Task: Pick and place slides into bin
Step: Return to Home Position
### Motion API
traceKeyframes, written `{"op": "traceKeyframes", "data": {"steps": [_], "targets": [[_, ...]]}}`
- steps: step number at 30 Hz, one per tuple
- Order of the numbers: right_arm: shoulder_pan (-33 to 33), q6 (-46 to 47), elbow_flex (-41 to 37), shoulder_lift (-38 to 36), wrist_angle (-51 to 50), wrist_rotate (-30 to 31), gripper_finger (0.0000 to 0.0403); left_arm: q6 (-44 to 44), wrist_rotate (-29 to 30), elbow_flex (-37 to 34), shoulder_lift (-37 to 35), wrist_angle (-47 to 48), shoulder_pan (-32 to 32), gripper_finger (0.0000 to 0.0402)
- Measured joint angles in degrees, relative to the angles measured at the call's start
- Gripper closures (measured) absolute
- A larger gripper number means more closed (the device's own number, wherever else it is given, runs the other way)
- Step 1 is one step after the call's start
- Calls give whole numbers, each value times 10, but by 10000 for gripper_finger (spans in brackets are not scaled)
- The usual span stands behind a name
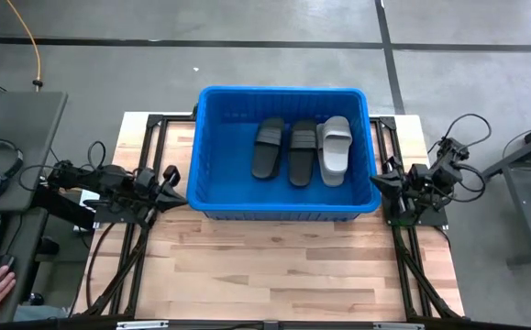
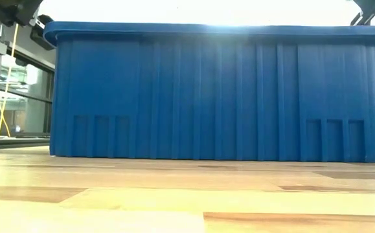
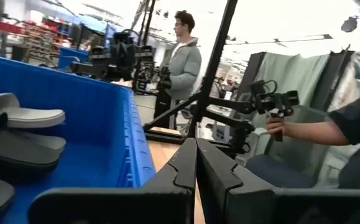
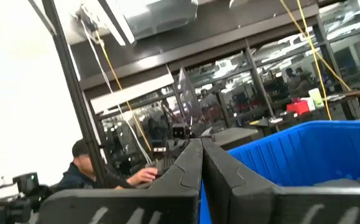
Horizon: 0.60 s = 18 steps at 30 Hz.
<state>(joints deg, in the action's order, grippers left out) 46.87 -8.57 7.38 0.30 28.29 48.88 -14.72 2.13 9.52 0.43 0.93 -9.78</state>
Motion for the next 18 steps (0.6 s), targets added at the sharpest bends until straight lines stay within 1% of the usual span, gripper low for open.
{"op": "traceKeyframes", "data": {"steps": [2,4,11,16,18], "targets": [[0,-8,-9,0,22,0,403,-1,-14,0,0,-1,0,402],[0,-10,-12,0,26,0,403,-5,-36,-9,0,-25,0,402],[0,-11,-13,0,29,0,403,-14,-45,-90,0,-177,0,402],[0,-9,-13,0,23,-7,403,-23,-51,-90,1,-170,0,402],[0,-9,-13,0,21,-18,403,-22,-68,-90,1,-174,0,401]]}}
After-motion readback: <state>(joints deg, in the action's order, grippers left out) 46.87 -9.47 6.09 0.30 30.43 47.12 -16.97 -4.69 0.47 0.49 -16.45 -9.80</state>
